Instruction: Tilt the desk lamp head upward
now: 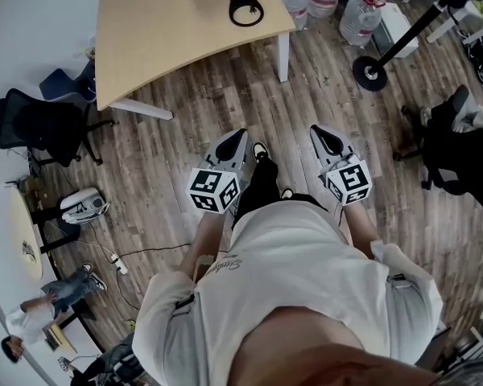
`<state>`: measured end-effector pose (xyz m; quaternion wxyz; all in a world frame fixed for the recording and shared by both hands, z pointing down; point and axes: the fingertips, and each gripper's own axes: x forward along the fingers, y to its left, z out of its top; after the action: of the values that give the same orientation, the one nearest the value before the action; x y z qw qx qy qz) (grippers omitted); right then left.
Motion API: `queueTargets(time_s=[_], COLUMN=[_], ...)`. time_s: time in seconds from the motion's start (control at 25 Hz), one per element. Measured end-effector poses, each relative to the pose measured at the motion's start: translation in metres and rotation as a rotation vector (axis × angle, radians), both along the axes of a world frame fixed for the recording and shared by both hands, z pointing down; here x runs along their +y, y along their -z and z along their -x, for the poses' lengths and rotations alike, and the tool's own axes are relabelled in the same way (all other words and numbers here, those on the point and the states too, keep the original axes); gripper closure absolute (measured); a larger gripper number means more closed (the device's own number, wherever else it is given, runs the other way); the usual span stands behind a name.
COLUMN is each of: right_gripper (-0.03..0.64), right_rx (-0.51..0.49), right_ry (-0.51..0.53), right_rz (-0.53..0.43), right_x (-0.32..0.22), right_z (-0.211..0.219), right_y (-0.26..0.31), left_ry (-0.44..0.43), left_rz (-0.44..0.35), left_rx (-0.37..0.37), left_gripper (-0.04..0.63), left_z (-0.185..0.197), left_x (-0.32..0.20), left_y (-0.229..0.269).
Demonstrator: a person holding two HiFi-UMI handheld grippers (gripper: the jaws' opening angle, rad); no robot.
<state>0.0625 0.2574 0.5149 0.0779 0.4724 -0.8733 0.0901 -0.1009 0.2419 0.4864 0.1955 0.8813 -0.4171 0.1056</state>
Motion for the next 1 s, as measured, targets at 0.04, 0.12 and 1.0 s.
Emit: queueTargets(time_s=[0.04, 0.12, 1.0], right_gripper=[0.621, 0.621, 0.621], right_rx=[0.013, 0.019, 0.070], right_ry=[-0.002, -0.016, -0.058], right_rz=[-0.006, -0.006, -0.009], right_x=[-0.009, -0.028, -0.223], right_z=[0.002, 0.004, 0.071], right_y=[0.001, 0.005, 0.044], left_ry=[0.003, 0.002, -0.103], left_rz=[-0.001, 0.002, -0.079], left_rx=[0.005, 0.012, 0.051], left_gripper=[0.580, 0.580, 0.580], left_z=[0.003, 0.009, 0.055], left_x=[-0.011, -0.033, -0.236], left_y=[-0.002, -0.003, 0.014])
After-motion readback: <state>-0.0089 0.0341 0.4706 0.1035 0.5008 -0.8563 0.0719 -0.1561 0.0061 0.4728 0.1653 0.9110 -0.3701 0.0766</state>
